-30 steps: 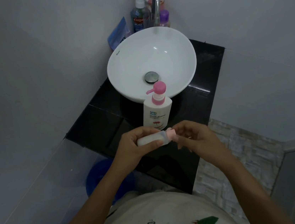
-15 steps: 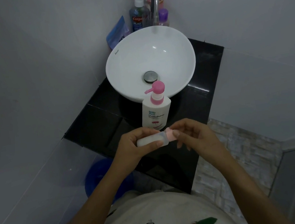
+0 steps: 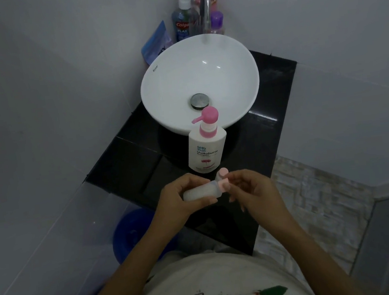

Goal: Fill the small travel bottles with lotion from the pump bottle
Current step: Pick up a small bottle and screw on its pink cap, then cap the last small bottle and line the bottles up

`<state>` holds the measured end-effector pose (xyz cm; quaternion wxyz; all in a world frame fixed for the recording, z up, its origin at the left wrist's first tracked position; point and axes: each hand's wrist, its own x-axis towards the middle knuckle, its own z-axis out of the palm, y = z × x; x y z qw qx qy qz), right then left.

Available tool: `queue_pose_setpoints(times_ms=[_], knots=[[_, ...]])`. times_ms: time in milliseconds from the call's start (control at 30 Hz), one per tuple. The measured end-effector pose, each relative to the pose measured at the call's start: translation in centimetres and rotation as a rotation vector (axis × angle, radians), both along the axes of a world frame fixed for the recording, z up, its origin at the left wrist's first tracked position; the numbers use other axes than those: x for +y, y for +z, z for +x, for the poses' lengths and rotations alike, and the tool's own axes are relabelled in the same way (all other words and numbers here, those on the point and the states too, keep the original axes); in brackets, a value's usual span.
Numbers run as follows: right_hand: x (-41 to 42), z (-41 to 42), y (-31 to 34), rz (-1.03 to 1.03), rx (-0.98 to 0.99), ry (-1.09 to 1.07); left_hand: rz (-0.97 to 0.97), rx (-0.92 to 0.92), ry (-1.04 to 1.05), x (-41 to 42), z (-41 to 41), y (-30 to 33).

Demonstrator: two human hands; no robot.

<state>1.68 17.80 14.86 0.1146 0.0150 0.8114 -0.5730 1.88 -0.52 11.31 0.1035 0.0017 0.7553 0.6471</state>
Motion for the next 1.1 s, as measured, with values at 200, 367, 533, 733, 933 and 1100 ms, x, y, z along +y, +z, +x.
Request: queue_pose_setpoints(times_ms=[200,367,533,733,933,1100], knots=[[-0.1,-2.0,-1.5,0.505,0.449,0.219,-0.157,0.099,0.120,-1.5,-0.2,-1.1],[-1.6,-4.6,-3.7,0.840,0.661,0.353,-0.102,0.032,0.236,-2.6,0.0,-1.9],[-2.6,-6.1,-5.7,1.055,0.707,0.430,-0.123,-0.011,0.290,-3.7,0.2,-3.3],[-2.7,-6.6,-7.1,1.102,0.674,0.432,-0.139,-0.044,0.315,-4.4,0.1,-4.3],[-2.2,-6.3,-6.9,1.076,0.675,0.386,-0.192,-0.064,0.263,-4.3,-0.9,-5.8],[0.2,-5.7,-6.4,0.886,0.653,0.176,-0.271,-0.097,0.194,-3.3,-2.7,-7.8]])
